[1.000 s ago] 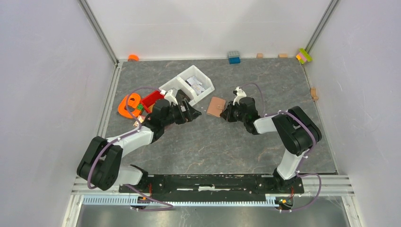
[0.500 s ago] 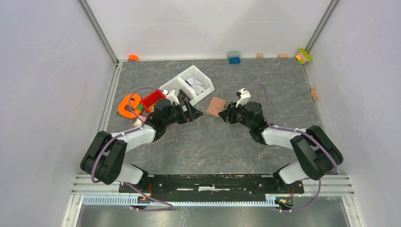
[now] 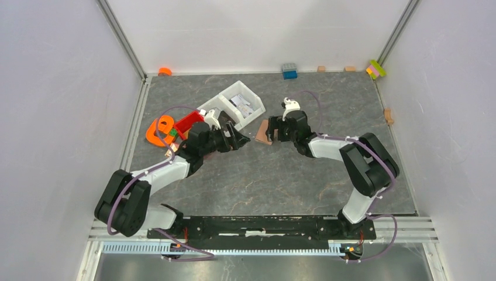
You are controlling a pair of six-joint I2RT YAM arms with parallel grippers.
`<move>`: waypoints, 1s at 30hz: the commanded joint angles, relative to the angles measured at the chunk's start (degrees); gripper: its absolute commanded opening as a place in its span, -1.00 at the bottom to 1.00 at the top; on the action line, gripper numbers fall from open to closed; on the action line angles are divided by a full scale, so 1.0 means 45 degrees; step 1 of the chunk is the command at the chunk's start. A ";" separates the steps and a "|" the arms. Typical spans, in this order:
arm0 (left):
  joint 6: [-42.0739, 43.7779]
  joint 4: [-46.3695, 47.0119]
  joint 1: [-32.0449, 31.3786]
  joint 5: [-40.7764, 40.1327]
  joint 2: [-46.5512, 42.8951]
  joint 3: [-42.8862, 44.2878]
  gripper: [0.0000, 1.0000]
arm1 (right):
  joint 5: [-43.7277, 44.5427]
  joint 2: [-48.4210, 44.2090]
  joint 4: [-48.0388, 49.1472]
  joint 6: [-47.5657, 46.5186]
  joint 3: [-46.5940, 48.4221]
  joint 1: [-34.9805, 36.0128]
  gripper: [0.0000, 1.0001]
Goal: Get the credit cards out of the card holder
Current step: Move the card holder to the center of the board.
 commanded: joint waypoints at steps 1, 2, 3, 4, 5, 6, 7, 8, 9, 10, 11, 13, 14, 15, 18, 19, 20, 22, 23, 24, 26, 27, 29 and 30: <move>0.0240 0.0401 -0.0053 -0.0213 -0.0402 -0.0067 0.82 | 0.1134 0.0938 -0.1188 -0.0812 0.1626 0.0130 0.93; 0.0209 0.0399 -0.0049 -0.0215 -0.0389 -0.0067 0.82 | 0.1178 0.1143 -0.1370 -0.0838 0.1955 0.0128 0.91; 0.0200 0.0399 -0.0048 -0.0211 -0.0383 -0.0068 0.82 | 0.1138 0.1346 -0.1462 -0.0845 0.2128 0.0135 0.88; 0.0172 0.0409 -0.0063 -0.0180 -0.0383 -0.0051 0.81 | 0.0997 0.1480 -0.1380 -0.0852 0.2241 0.0151 0.84; 0.0180 0.0406 -0.0049 -0.0162 -0.0405 -0.0045 0.82 | 0.0815 0.1672 -0.1322 -0.0890 0.2336 0.0178 0.81; 0.0155 0.0418 -0.0049 -0.0172 -0.0407 -0.0046 0.81 | 0.0634 0.1857 -0.1303 -0.1004 0.2460 0.0239 0.79; 0.0167 0.0418 -0.0049 -0.0200 -0.0421 -0.0044 0.82 | 0.0594 0.2040 -0.1367 -0.1160 0.2700 0.0341 0.78; 0.0181 0.0417 -0.0051 -0.0211 -0.0453 -0.0066 0.82 | 0.0654 0.2255 -0.1611 -0.1289 0.2945 0.0463 0.77; 0.0172 0.0418 -0.0059 -0.0248 -0.0449 -0.0068 0.82 | 0.0659 0.2441 -0.1848 -0.1363 0.3190 0.0528 0.75; 0.0181 0.0418 -0.0049 -0.0250 -0.0454 -0.0065 0.82 | 0.0577 0.2606 -0.2006 -0.1392 0.3383 0.0584 0.71; 0.0181 0.0418 -0.0048 -0.0256 -0.0447 -0.0063 0.82 | 0.0446 0.2692 -0.2058 -0.1376 0.3426 0.0590 0.64; 0.0171 0.0418 -0.0050 -0.0269 -0.0437 -0.0074 0.81 | 0.0245 0.2674 -0.2017 -0.1341 0.3274 0.0579 0.51; 0.0181 0.0414 -0.0049 -0.0288 -0.0433 -0.0070 0.82 | 0.0138 0.2561 -0.1968 -0.1306 0.3110 0.0580 0.42; 0.0181 0.0415 -0.0049 -0.0279 -0.0397 -0.0073 0.82 | -0.0030 0.2395 -0.1844 -0.1303 0.2932 0.0585 0.30; 0.0157 0.0389 -0.0052 -0.0120 -0.0212 0.0025 0.82 | -0.0370 0.1652 -0.1663 -0.1412 0.2222 0.0648 -0.07; 0.0130 0.0352 -0.0050 -0.0079 -0.0153 0.0059 0.82 | -0.0395 0.1413 -0.1599 -0.1450 0.1895 0.0667 -0.12; 0.0113 0.0295 -0.0057 -0.0041 -0.0060 0.0120 0.82 | -0.0431 0.1161 -0.1578 -0.1462 0.1619 0.0723 -0.17; 0.0117 0.0152 -0.0050 0.0040 0.0105 0.0238 0.82 | -0.0633 0.0730 -0.1535 -0.1493 0.1111 0.0837 -0.27; 0.0113 0.0091 -0.0049 0.0071 0.0193 0.0288 0.82 | -0.0638 0.0517 -0.1424 -0.1452 0.0845 0.0937 -0.33; 0.0122 0.0040 -0.0053 0.0082 0.0292 0.0326 0.82 | -0.0641 0.0286 -0.1330 -0.1439 0.0509 0.1046 -0.37; 0.0167 -0.0118 -0.0064 0.0035 0.0465 0.0417 0.81 | -0.0806 -0.0190 -0.1206 -0.1365 -0.0093 0.1328 -0.39; 0.0207 -0.0273 -0.0068 0.0009 0.0594 0.0491 0.82 | -0.1008 -0.0450 -0.1079 -0.1358 -0.0412 0.1486 -0.40; 0.0339 -0.0807 -0.0161 -0.0082 0.0882 0.0749 0.81 | -0.1068 -0.1033 -0.0764 -0.1308 -0.1308 0.1751 -0.38; 0.0444 -0.1102 -0.0237 -0.0135 0.1025 0.0855 0.81 | -0.1057 -0.1368 -0.0535 -0.1315 -0.1687 0.1837 -0.28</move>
